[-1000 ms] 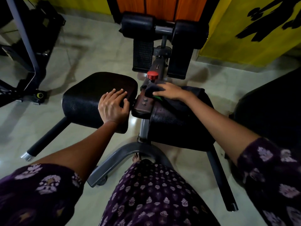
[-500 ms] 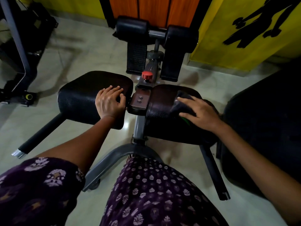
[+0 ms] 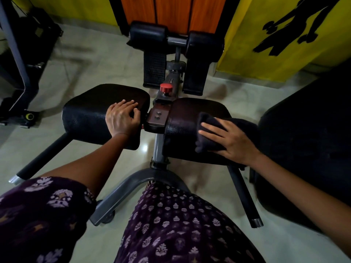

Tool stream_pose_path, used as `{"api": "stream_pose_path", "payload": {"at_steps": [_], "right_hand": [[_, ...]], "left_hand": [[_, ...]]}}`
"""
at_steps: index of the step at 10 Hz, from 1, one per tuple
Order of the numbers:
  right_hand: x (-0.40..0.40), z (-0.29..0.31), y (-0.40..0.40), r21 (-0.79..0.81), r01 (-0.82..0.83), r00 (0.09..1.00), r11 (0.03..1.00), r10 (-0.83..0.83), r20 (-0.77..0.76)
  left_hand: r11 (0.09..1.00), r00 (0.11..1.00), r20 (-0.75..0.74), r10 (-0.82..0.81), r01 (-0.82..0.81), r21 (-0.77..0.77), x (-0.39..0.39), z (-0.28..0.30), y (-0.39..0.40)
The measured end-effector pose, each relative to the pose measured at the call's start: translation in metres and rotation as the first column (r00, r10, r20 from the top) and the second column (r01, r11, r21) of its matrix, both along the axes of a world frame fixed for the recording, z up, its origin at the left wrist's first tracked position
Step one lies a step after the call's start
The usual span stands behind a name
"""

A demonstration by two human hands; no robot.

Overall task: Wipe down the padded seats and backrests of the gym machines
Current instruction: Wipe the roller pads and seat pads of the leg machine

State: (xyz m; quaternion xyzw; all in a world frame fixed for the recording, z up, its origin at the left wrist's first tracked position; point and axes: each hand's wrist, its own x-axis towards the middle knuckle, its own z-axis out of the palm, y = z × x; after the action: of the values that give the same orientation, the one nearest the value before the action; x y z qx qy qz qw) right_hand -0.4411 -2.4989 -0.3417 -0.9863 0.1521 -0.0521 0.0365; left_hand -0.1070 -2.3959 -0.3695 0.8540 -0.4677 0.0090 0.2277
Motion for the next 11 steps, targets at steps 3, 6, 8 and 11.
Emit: {"api": "stream_pose_path", "payload": {"at_steps": [3, 6, 8, 11], "right_hand": [[0.096, -0.012, 0.033, -0.141, -0.111, 0.994, 0.984, 0.108, -0.029], [0.045, -0.009, 0.016, -0.113, -0.239, 0.97, 0.965, 0.231, -0.074], [0.089, 0.005, 0.009, 0.201, -0.036, 0.995, 0.979, 0.054, -0.086], [0.169, -0.034, -0.088, 0.725, 0.385, 0.919, 0.57, -0.162, -0.36]], "left_hand": [[1.0, 1.0, 0.01, -0.005, 0.004, 0.026, 0.004, -0.001, -0.001], [0.999, 1.0, 0.018, -0.025, 0.024, 0.032, 0.001, 0.0, 0.0], [1.0, 0.999, 0.043, -0.009, 0.009, 0.004, 0.004, -0.002, 0.001], [0.999, 0.994, 0.104, -0.032, 0.035, -0.027, 0.004, -0.007, 0.002]]}}
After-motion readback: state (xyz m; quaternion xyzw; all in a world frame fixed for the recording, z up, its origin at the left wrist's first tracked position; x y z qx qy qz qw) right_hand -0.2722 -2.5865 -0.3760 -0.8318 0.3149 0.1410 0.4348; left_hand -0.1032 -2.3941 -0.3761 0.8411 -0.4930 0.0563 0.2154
